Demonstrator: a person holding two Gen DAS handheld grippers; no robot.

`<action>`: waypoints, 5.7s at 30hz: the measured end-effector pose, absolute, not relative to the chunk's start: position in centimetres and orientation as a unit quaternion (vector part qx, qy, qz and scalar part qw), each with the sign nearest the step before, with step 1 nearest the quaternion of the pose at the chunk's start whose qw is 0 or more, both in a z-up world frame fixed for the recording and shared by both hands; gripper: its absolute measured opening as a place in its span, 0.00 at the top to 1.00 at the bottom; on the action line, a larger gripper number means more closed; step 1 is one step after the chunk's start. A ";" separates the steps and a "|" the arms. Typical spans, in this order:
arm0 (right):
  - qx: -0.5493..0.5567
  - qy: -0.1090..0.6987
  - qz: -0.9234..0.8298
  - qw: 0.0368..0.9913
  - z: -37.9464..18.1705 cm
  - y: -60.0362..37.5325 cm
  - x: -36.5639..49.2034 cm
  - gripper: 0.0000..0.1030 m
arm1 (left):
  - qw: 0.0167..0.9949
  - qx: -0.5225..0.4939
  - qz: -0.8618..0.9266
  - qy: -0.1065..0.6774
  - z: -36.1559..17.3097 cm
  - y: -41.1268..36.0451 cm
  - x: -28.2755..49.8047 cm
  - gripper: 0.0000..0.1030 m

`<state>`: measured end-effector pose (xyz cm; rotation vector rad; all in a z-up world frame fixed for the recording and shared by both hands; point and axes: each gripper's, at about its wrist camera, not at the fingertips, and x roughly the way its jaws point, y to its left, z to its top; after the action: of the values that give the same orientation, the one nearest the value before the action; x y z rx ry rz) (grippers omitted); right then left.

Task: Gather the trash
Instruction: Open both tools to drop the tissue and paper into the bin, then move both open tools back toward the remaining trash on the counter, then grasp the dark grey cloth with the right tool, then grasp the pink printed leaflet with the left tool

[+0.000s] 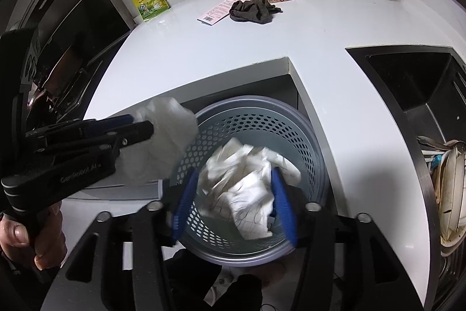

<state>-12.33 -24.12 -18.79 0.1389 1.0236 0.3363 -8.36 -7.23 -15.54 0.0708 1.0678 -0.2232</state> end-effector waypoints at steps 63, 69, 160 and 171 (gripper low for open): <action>0.106 0.431 0.085 0.892 -14.0 -22.9 -2.7 0.30 | 0.896 0.011 -0.074 0.437 -9.5 1.1 3.2 0.07; 0.113 0.433 0.081 0.891 -14.3 -22.0 -0.1 0.30 | 0.898 0.011 -0.069 0.435 -9.5 2.8 5.5 0.07; 0.163 0.396 -0.048 0.903 -18.8 -24.4 16.8 0.79 | 0.863 0.057 -0.169 0.473 -20.2 -5.4 28.3 0.06; 0.176 0.389 -0.049 0.903 -18.3 -24.9 15.0 0.79 | 0.862 0.068 -0.164 0.474 -21.3 -7.5 29.5 0.13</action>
<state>14.99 -24.88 -18.31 0.3646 0.8046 -0.1014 29.50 -7.49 -21.30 0.1435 0.9941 -0.3439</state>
